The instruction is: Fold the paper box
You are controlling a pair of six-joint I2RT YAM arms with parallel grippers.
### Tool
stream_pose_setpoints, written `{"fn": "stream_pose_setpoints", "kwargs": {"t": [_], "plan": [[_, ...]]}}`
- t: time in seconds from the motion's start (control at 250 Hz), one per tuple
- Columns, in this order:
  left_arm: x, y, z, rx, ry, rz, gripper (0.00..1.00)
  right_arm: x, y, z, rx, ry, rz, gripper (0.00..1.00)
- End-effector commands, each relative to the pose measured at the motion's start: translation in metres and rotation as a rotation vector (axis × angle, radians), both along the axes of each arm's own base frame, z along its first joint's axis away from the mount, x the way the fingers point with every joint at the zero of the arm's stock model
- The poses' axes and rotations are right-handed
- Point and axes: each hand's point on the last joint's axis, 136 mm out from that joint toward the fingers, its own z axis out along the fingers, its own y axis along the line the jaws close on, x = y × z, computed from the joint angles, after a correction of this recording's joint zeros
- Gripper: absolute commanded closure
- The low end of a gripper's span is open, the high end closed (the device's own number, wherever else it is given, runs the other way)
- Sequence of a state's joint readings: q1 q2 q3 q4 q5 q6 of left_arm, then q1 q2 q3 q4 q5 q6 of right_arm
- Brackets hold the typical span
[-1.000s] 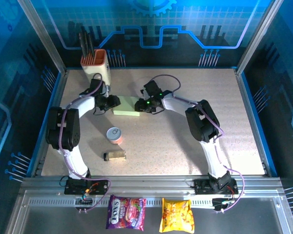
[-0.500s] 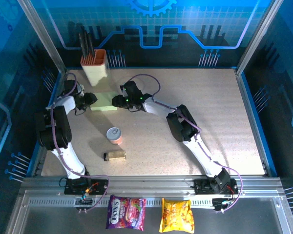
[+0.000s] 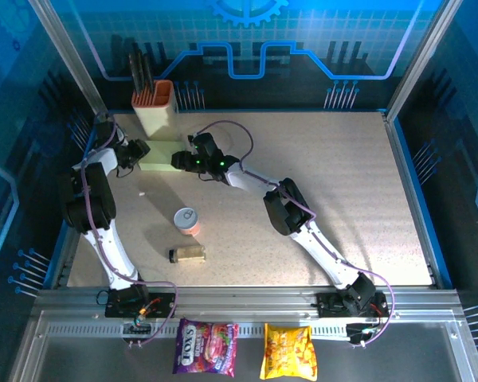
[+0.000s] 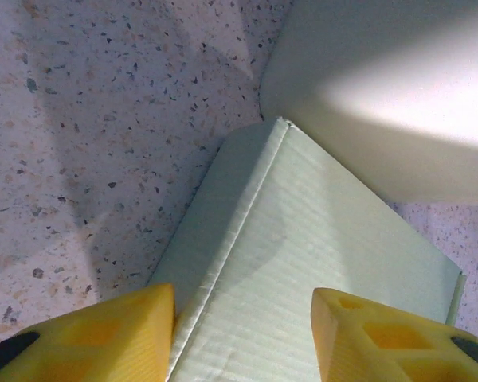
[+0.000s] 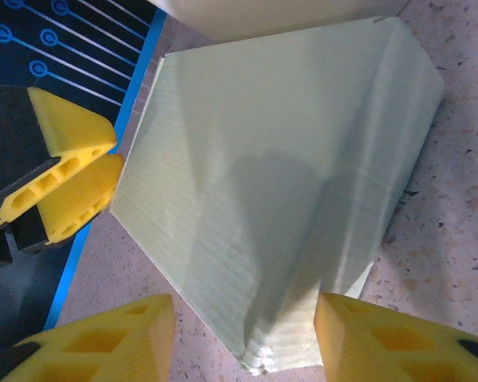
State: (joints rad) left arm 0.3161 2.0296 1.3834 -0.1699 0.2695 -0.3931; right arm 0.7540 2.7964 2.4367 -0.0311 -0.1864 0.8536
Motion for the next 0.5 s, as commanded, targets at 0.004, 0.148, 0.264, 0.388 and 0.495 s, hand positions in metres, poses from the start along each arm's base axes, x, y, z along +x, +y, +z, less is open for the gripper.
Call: {"fn": "stream_pose_setpoints", "kwargs": {"t": [0.004, 0.148, 0.264, 0.388, 0.495], "plan": [[-0.011, -0.028, -0.005, -0.114, 0.05, -0.053, 0.46, -0.026, 0.03, 0.014, 0.033, -0.023, 0.063, 0.42], [-0.022, -0.017, 0.0, -0.088, 0.055, -0.009, 0.33, -0.022, 0.013, 0.02, -0.015, -0.019, 0.048, 0.3], [-0.028, -0.006, 0.009, -0.058, 0.051, 0.02, 0.26, -0.023, 0.001, 0.028, -0.03, -0.036, 0.051, 0.25], [-0.03, -0.004, 0.024, -0.047, 0.027, 0.026, 0.23, -0.025, -0.012, 0.034, -0.054, -0.043, 0.056, 0.18], [-0.033, -0.007, 0.04, -0.044, -0.008, 0.023, 0.17, -0.03, -0.028, 0.038, -0.066, -0.051, 0.056, 0.11]]}}
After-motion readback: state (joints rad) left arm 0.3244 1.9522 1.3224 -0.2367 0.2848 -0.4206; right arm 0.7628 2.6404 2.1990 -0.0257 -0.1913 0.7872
